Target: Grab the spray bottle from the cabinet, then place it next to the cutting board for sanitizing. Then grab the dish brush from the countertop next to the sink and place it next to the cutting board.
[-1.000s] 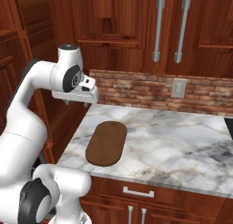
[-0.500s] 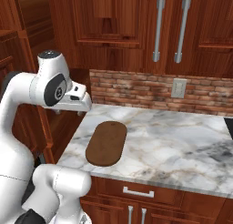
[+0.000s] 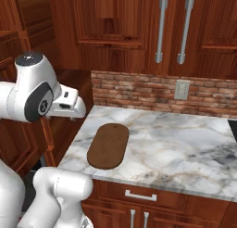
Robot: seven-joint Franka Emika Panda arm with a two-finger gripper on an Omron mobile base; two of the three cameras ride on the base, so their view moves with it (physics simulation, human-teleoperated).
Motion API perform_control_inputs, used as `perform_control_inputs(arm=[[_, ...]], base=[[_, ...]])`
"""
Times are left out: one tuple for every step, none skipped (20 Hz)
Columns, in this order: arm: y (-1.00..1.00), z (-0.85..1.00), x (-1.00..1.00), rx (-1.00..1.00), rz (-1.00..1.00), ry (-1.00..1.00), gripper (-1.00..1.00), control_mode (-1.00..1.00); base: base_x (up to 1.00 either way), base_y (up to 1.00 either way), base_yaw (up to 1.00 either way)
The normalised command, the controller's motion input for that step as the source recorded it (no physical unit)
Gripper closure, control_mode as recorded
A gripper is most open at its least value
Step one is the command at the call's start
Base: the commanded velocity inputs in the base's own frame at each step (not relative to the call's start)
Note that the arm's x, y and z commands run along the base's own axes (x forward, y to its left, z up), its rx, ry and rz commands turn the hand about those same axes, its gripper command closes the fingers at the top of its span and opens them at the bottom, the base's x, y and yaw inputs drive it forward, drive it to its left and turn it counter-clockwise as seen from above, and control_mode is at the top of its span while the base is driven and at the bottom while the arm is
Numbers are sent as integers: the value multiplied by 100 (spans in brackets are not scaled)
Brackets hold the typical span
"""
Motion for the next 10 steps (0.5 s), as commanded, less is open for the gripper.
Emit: perform_control_inputs(arm=[[0, 17, -37, 0, 0, -23, -100, -100], [0, 15, -34, -1, 0, -29, -100, -100], [0, 14, -33, -4, 0, -33, -100, -100], [0, 14, -29, -6, 0, -34, -100, -100], [0, 11, -27, -6, 0, -34, -100, -100], [0, 12, -26, -6, 0, -36, -100, -100], [0, 9, -28, -5, 0, -37, -100, -100], [0, 11, -24, -5, 0, -35, -100, -100], [0, 10, -23, -3, 0, -34, -100, -100], [0, 9, -23, -1, 0, -32, -100, -100]], base=[[0, 0, 0], [0, 0, 0], [0, 0, 0], [0, 0, 0], [0, 0, 0], [0, 0, 0], [0, 0, 0], [0, 0, 0], [0, 0, 0], [0, 0, 0]])
